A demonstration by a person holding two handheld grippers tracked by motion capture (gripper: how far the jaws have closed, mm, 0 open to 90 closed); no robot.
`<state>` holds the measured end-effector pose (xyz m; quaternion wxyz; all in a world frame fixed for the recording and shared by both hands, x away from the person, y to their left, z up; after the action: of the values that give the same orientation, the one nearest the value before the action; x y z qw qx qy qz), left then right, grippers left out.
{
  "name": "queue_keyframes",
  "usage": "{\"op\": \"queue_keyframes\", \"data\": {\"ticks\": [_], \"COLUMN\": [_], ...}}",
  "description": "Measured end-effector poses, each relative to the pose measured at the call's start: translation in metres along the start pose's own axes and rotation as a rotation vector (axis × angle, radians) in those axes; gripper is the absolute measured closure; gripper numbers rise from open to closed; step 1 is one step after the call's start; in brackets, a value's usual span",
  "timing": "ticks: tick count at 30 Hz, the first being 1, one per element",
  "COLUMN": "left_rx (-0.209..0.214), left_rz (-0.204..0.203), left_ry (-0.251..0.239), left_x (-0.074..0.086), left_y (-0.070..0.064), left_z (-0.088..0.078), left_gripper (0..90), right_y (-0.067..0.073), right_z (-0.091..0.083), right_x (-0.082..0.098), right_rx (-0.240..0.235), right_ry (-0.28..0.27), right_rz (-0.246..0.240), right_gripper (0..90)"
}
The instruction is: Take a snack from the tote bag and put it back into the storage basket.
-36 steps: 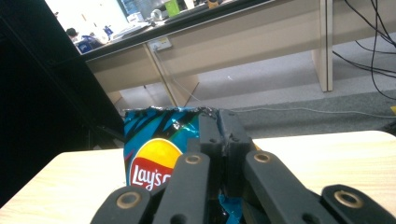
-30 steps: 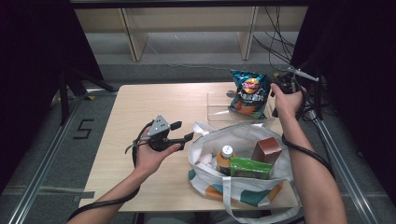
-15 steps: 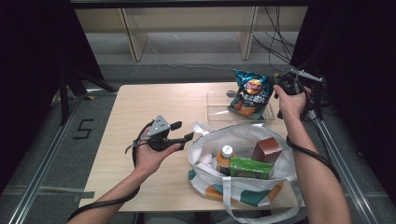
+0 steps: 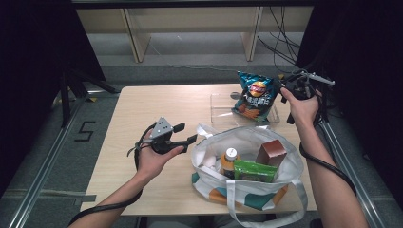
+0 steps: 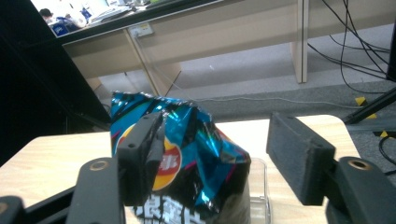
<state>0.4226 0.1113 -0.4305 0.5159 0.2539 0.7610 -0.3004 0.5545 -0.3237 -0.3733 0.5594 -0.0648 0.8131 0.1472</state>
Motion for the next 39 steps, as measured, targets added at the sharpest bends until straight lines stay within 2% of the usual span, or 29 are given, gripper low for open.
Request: {"op": "queue_keyframes", "data": {"ticks": [1, 4, 6, 8, 9, 11, 12, 13, 14, 16, 18, 20, 24, 28, 29, 31, 33, 39], "left_rx": [-0.001, -0.002, -0.002, -0.001, -0.001, -0.002, -0.002, -0.002, -0.002, -0.003, -0.003, -0.003, -0.003, 0.002, 0.002, 0.002, 0.002, -0.001], "left_rz": [0.000, 0.002, 0.002, 0.001, 0.001, 0.004, 0.003, 0.001, 0.000, 0.000, -0.001, -0.001, 0.002, 0.001, -0.003, 0.003, -0.001, 0.000], "left_ry": [-0.001, -0.002, -0.002, -0.003, -0.003, -0.003, -0.004, -0.004, -0.004, -0.003, -0.002, -0.004, -0.002, -0.001, -0.001, 0.002, 0.000, 0.002], "left_x": [0.000, -0.001, -0.001, -0.001, -0.001, -0.001, -0.001, -0.001, -0.001, -0.001, 0.000, -0.001, -0.001, -0.002, -0.001, -0.001, -0.001, -0.001], "left_y": [0.000, 0.000, 0.000, 0.000, 0.000, 0.000, 0.000, 0.000, 0.000, 0.000, 0.000, -0.001, 0.000, -0.001, -0.001, -0.001, -0.001, -0.001], "left_z": [0.000, -0.001, -0.001, -0.001, -0.001, -0.001, -0.001, -0.001, -0.001, 0.000, 0.000, 0.000, 0.000, 0.002, 0.003, 0.002, 0.003, 0.002], "left_gripper": [33.3, 33.3, 33.2, 33.2, 33.2, 33.2, 33.1, 33.2, 33.2, 33.1, 33.1, 33.1, 33.1, 33.1, 33.0, 33.0, 33.0, 32.8], "right_y": [-0.001, 0.001, 0.003, 0.003, 0.002, 0.005, 0.004, 0.007, 0.005, 0.007, 0.009, 0.014, 0.019, 0.025, 0.025, 0.029, 0.031, 0.040], "right_z": [-0.003, -0.014, -0.024, -0.031, -0.035, -0.044, -0.048, -0.053, -0.055, -0.065, -0.071, -0.080, -0.095, -0.108, -0.110, -0.117, -0.123, -0.139], "right_x": [0.000, 0.000, 0.001, 0.002, 0.003, 0.005, 0.005, 0.006, 0.008, 0.009, 0.012, 0.016, 0.022, 0.027, 0.027, 0.029, 0.031, 0.038], "right_rx": [-0.006, -0.009, -0.014, -0.023, -0.026, -0.030, -0.026, -0.029, -0.035, -0.038, -0.061, -0.090, -0.106, -0.122, -0.121, -0.126, -0.132, -0.147], "right_ry": [-0.010, -0.031, -0.012, -0.033, -0.029, -0.033, -0.021, -0.021, -0.043, -0.025, -0.043, -0.016, 0.003, 0.002, -0.007, -0.002, -0.008, 0.007], "right_rz": [-0.010, 0.005, 0.009, -0.014, -0.029, -0.019, -0.037, -0.012, -0.045, -0.045, -0.061, -0.028, -0.068, -0.055, -0.072, -0.067, -0.089, -0.066], "right_gripper": [35.4, 34.3, 34.3, 34.3, 34.5, 35.3, 35.7, 36.2, 37.1, 38.7, 41.5, 43.6, 43.5, 42.8, 42.8, 42.5, 42.3, 41.8]}}
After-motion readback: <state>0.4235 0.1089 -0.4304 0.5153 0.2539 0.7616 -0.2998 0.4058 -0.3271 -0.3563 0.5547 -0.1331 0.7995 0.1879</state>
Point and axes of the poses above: each handheld gripper's, and its own axes: z roughly forward along the jaws, x roughly out of its underside, y roughly to its left, the point moved 1 cm from there along z, roughly forward along the jaws, and after that the axes turned 7 degrees about -z, right-handed, at the moved point
